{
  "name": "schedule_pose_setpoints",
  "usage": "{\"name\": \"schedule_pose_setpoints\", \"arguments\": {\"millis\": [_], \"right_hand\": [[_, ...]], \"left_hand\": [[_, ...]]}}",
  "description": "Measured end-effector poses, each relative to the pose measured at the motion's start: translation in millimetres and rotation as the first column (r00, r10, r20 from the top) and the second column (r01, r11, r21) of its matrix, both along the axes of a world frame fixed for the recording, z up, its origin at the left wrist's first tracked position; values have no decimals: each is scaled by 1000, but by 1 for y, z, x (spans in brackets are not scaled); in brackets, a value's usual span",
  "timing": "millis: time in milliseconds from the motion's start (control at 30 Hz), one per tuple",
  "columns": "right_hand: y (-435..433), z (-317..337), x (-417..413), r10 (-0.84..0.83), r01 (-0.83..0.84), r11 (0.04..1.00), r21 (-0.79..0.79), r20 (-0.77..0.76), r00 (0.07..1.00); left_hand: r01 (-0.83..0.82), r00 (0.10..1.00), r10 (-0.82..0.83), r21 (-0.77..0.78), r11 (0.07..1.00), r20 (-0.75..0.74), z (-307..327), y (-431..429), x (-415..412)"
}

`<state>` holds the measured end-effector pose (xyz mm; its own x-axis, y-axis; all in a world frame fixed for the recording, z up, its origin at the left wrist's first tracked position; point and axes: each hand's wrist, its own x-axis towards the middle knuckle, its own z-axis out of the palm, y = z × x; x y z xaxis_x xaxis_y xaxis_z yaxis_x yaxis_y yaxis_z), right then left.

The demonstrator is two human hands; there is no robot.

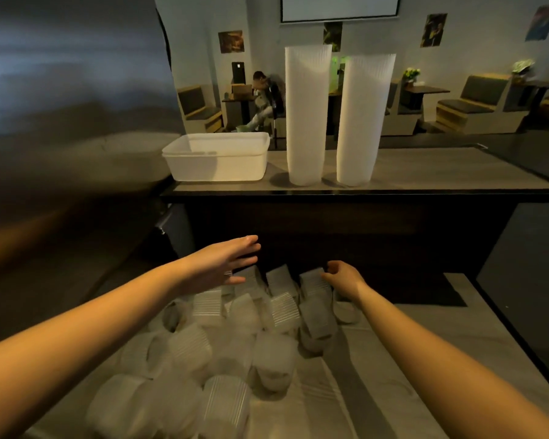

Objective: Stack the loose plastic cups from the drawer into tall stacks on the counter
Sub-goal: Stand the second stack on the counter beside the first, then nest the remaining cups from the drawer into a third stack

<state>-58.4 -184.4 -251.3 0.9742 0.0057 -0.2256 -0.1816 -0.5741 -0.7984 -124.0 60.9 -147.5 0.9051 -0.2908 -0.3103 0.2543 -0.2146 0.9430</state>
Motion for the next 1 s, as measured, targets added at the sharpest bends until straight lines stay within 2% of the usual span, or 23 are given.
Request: {"name": "schedule_pose_setpoints", "arguments": {"millis": [167,333,500,633,733,900,1000], "right_hand": [[4,-20,5,4,-5,1000,-12,-65,998],[9,-35,12,-73,72,997,-25,-77,994],[6,-29,2,-141,139,978,158,1,990],[3,-7,-19,-186,134,918,373,108,977],[9,14,-43,-174,71,870,488,169,970],[26,33,-85,-20,-127,855,502,276,961],[42,34,-102,97,-243,864,441,328,940]], "left_hand": [[-31,999,31,-6,999,-15,-8,8,-13],[-33,998,33,4,999,-45,-16,15,-21],[-48,997,48,-4,999,-60,-20,19,-26],[-74,995,73,-17,997,-63,-26,18,-31],[-103,992,99,-48,994,-78,-32,20,-33],[-175,978,158,-124,977,-137,-44,23,-44],[-192,970,161,-167,967,-182,-49,22,-52]]}}
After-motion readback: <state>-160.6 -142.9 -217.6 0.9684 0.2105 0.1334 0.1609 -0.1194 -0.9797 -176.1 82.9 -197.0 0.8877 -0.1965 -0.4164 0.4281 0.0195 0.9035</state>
